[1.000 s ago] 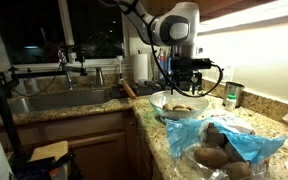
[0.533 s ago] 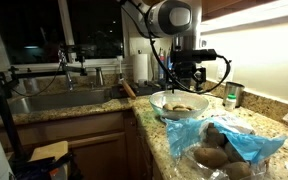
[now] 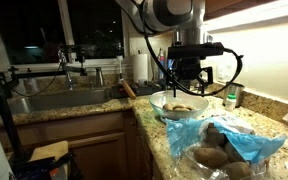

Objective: Remove the potatoes from the plastic bag and place them in the glass bowl on the left

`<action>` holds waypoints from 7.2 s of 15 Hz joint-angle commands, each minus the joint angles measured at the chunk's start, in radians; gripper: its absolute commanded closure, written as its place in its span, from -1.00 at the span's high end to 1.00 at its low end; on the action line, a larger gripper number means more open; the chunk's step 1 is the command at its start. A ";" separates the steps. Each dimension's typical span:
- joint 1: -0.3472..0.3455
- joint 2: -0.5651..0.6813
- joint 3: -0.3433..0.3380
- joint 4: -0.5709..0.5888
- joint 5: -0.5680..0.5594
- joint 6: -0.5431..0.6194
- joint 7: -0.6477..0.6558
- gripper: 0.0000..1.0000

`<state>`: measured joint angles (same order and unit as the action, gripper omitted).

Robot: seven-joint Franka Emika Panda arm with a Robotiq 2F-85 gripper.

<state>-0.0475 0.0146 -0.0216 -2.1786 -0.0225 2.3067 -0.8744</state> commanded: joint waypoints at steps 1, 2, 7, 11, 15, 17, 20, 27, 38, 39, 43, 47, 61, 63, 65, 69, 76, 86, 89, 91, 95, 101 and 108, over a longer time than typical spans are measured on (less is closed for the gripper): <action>-0.020 -0.059 -0.031 -0.078 -0.054 -0.003 0.040 1.00; -0.025 -0.057 -0.040 -0.087 -0.065 -0.001 0.044 1.00; -0.049 -0.044 -0.071 -0.114 -0.107 -0.006 0.056 1.00; -0.050 -0.007 -0.076 -0.089 -0.078 -0.002 0.023 1.00; -0.052 -0.007 -0.079 -0.095 -0.078 -0.002 0.023 1.00; -0.052 -0.007 -0.079 -0.095 -0.078 -0.002 0.023 1.00; -0.051 -0.009 -0.077 -0.107 -0.095 0.011 0.044 1.00; -0.057 -0.027 -0.085 -0.149 -0.121 0.087 0.195 1.00; -0.085 -0.016 -0.115 -0.220 -0.117 0.186 0.433 1.00; -0.089 -0.010 -0.118 -0.218 -0.114 0.196 0.454 1.00; -0.100 0.016 -0.129 -0.212 -0.119 0.253 0.539 1.00; -0.097 0.034 -0.125 -0.194 -0.094 0.254 0.538 1.00; -0.093 0.081 -0.122 -0.186 -0.077 0.332 0.716 1.00; -0.096 0.102 -0.126 -0.175 -0.079 0.349 0.756 1.00; -0.099 0.123 -0.124 -0.162 -0.054 0.350 0.767 1.00; -0.103 0.167 -0.118 -0.129 0.002 0.347 0.772 1.00; -0.110 0.244 -0.097 -0.062 0.091 0.353 0.750 1.00; -0.119 0.322 -0.091 -0.019 0.105 0.335 0.761 1.00; -0.120 0.328 -0.086 -0.017 0.110 0.334 0.761 0.48; -0.119 0.328 -0.083 -0.019 0.113 0.335 0.761 0.44; -0.128 0.336 -0.075 -0.014 0.138 0.326 0.753 -0.11; -0.130 0.330 -0.071 -0.017 0.149 0.314 0.756 -0.34; -0.094 0.258 -0.078 -0.070 0.096 0.288 0.778 -0.34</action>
<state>-0.1551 0.3444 -0.0988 -2.1986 0.1060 2.6321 -0.1190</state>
